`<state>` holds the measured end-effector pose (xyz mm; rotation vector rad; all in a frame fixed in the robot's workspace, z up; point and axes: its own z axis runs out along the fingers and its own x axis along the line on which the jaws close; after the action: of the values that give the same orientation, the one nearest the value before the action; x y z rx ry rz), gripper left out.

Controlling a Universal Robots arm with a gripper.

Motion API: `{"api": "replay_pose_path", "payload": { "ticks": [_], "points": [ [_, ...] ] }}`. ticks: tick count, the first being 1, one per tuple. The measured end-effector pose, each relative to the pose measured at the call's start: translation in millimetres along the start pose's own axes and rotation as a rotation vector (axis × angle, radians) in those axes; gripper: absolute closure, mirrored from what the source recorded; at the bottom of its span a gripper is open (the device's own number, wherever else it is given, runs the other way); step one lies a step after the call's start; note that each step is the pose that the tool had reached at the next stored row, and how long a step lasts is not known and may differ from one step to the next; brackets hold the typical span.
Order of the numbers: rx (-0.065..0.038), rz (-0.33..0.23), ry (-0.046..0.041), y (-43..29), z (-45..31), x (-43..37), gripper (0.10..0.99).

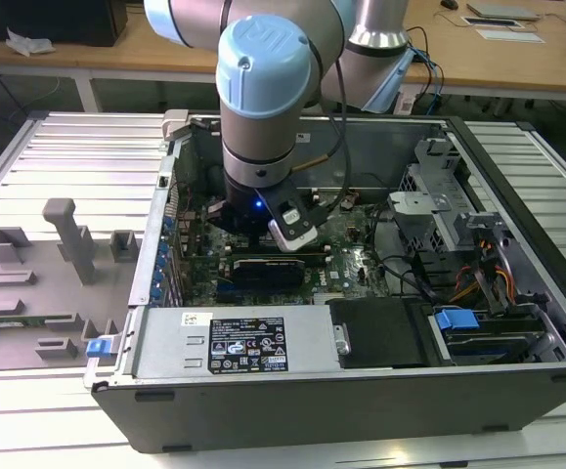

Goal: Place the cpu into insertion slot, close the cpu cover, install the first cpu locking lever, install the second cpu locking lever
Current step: 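Install the second cpu locking lever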

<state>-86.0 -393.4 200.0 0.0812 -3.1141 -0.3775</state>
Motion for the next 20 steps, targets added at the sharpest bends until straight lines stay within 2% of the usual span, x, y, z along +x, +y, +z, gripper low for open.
{"api": "replay_pose_path", "payload": {
  "ticks": [6, 13, 20],
  "points": [
    [0.0, 0.0, 0.0001, 0.8, 4.3, 2.3, 0.98],
    [0.0, 0.0, 0.0, 0.7, 4.7, 2.8, 0.98],
    [0.0, 0.0, 0.0001, 1.1, -1.0, 2.8, 0.98]
  ]
}}
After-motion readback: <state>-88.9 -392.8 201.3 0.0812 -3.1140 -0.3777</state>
